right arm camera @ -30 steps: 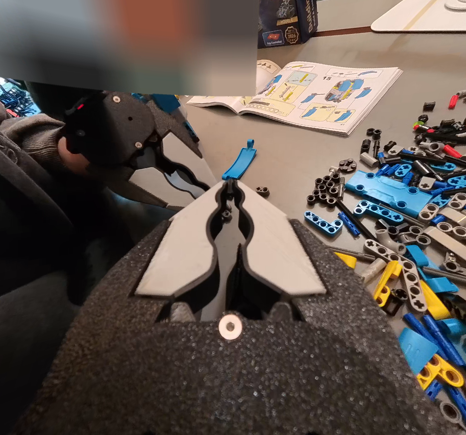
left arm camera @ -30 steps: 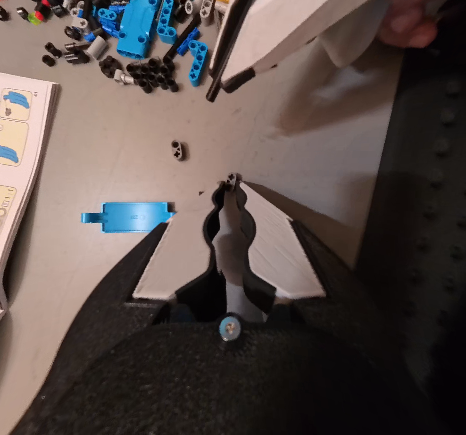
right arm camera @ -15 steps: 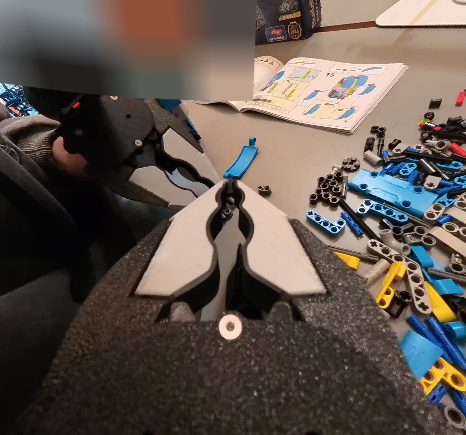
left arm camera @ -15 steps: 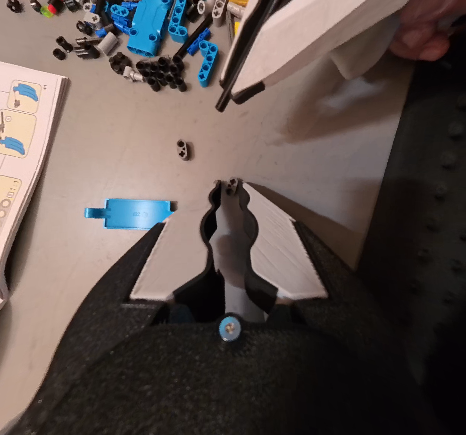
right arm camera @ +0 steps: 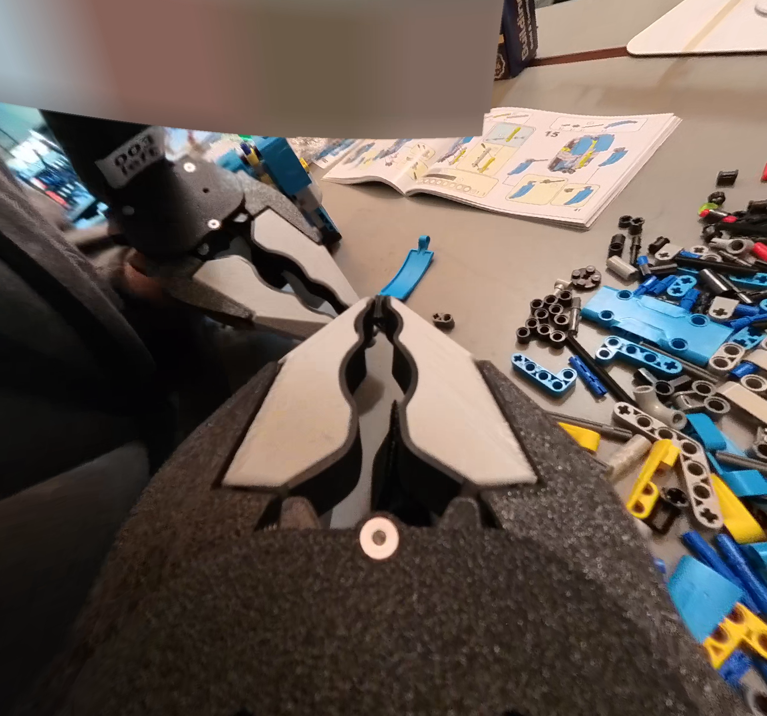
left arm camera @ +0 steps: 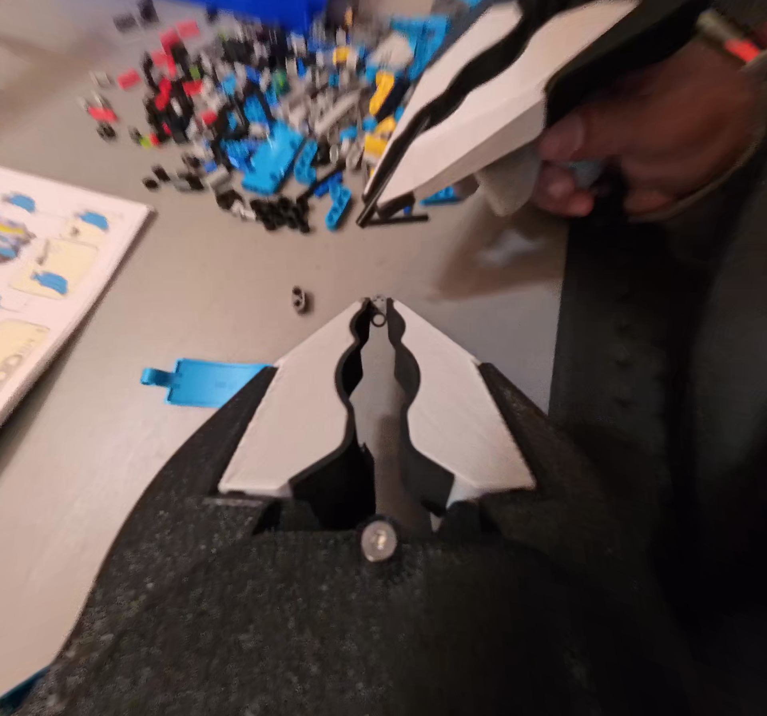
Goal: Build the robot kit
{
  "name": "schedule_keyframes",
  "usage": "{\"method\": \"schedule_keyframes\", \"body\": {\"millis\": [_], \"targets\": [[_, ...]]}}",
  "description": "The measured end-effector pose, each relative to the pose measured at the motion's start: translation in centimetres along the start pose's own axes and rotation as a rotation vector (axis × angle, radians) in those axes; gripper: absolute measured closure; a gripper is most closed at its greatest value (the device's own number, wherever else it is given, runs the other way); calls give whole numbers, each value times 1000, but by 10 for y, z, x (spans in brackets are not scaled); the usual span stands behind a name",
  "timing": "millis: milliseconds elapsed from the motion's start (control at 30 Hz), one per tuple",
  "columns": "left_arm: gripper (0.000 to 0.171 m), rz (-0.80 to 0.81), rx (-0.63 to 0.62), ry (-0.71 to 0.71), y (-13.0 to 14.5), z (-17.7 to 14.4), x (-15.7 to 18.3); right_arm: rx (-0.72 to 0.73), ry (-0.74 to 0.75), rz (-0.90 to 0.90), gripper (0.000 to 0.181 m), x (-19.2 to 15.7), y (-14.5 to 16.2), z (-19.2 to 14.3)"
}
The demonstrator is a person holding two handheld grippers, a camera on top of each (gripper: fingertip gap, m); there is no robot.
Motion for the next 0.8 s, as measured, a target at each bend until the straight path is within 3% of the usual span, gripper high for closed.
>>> {"method": "schedule_keyframes", "body": {"millis": [200,333,533,800], "targets": [[164,87,310,32,-7,-29,14,159,-160,164,178,11,-10,-6],[164,109,393,37,-12,-45,19,170,-190,196,178,13,-11,-2],[164,31,560,100,-18,-69,17,100,-262,47,178,-11,-13,8],[165,-195,680,262,-19,-78,7,212,-399,46,178,-30,-25,2]]}}
Point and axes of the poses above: each gripper's, where its closed fingertips meet, z out along the fingers, y out of its underside, x = y × z across the jaws, the point moved 8 cm from there along -z, back along the fingers, and after that the axes turned 2 degrees about z, right-handed, at the moved point
